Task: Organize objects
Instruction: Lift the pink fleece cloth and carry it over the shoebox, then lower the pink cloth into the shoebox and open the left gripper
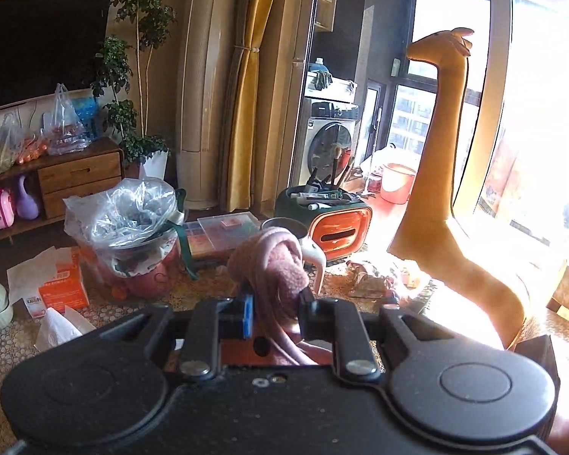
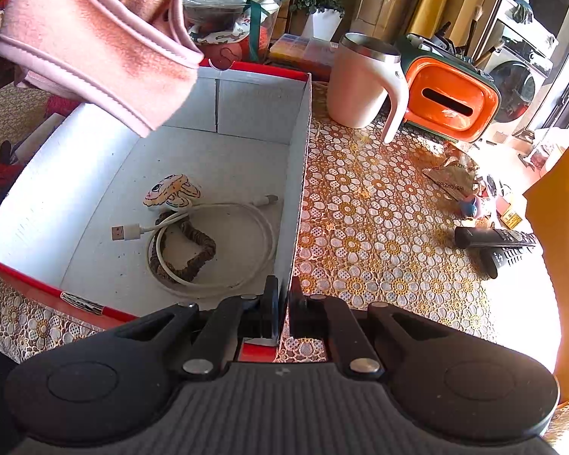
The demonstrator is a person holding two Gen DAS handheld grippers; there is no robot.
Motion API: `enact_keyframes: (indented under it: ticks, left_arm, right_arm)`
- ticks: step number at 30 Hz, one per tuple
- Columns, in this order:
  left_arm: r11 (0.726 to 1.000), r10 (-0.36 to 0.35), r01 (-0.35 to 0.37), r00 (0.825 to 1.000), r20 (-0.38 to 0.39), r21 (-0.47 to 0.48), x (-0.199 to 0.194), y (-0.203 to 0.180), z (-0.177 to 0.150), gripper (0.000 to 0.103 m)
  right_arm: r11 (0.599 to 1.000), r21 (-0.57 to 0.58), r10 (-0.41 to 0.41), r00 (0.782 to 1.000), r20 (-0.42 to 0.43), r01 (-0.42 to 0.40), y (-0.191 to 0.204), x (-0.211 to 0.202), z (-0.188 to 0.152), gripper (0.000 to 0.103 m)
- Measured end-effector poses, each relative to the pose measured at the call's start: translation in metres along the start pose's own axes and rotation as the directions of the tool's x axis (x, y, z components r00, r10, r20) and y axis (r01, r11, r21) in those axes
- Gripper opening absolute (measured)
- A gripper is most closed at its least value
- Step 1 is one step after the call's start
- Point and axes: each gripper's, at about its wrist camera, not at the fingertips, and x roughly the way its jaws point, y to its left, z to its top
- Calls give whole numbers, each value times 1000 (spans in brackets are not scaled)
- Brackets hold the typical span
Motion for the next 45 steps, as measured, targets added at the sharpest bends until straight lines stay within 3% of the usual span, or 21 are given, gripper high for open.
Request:
enact_keyframes:
  ticks: [15,35,42,45]
  left_arm:
    - [999,21,-29,984,-174,-40,88,-8,-39,19]
    - [996,-33,0,934,-355,-93,125,-13,-89,21]
    - [997,-28,-3,927,-373,-83,123,-11,-92,32]
    - [997,-21,-7,930,-367,-74,119,-11,-92,50]
  right_arm:
    - [1000,3,13,1000,3,-13,-1,1,-1,5]
    - [1000,4,16,1000,3,-16,1,2,-1,5]
    - [1000,5,16,1000,4,-16,1,3,-1,5]
    - [1000,5,16,1000,4,-16,1,2,-1,5]
